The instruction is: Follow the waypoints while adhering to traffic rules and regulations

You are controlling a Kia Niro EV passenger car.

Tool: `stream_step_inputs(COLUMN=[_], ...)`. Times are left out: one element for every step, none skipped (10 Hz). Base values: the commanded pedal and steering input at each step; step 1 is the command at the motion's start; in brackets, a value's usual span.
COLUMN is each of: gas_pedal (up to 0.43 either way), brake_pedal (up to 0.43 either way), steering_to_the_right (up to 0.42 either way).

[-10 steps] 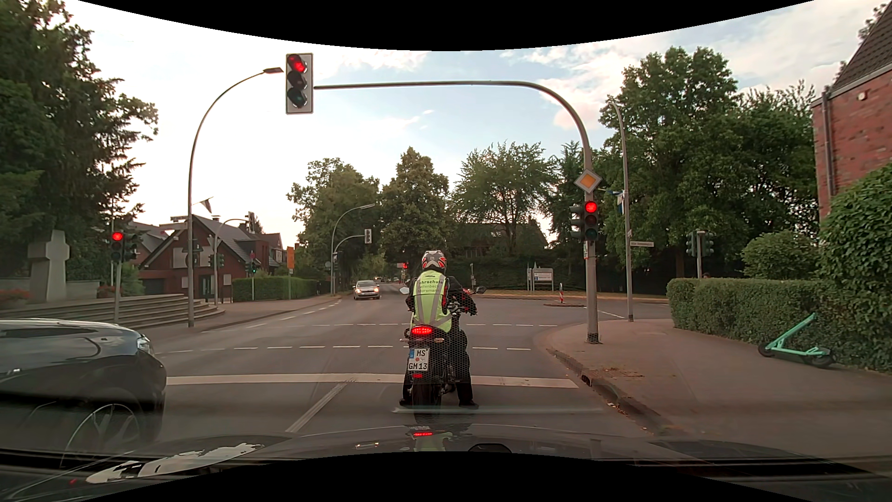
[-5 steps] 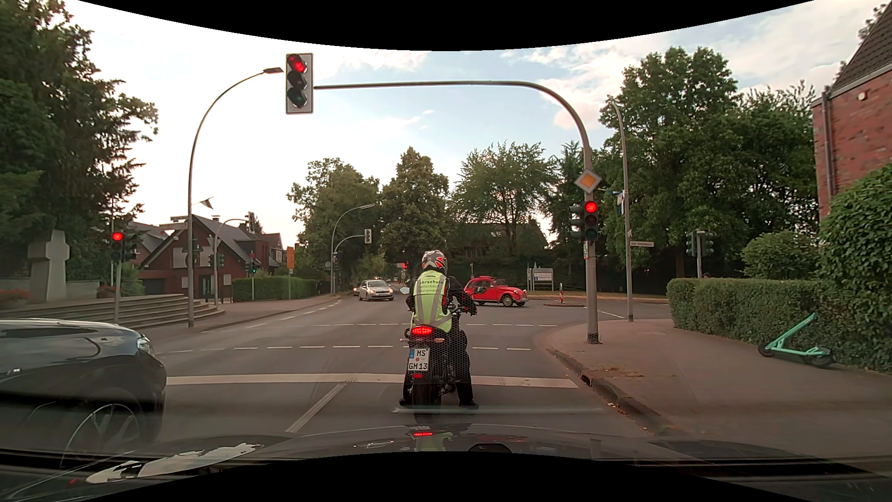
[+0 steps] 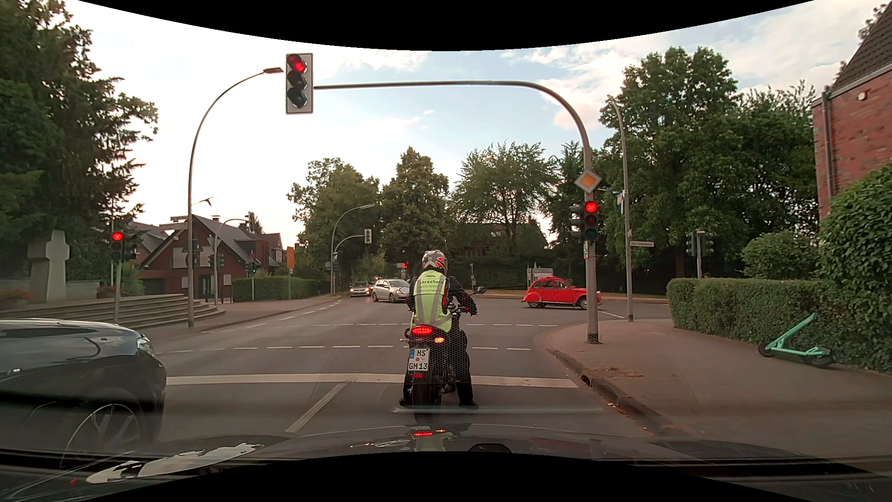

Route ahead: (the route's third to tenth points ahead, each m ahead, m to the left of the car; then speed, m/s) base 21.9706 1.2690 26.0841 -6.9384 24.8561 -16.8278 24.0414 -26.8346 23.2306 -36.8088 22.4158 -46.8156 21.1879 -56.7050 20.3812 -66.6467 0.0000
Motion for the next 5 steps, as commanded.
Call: stream_step_inputs(gas_pedal=[0.000,0.000,0.000,0.000,0.000], brake_pedal=[0.000,0.000,0.000,0.000,0.000], steering_to_the_right=[-0.016,-0.016,-0.016,-0.016,-0.016])
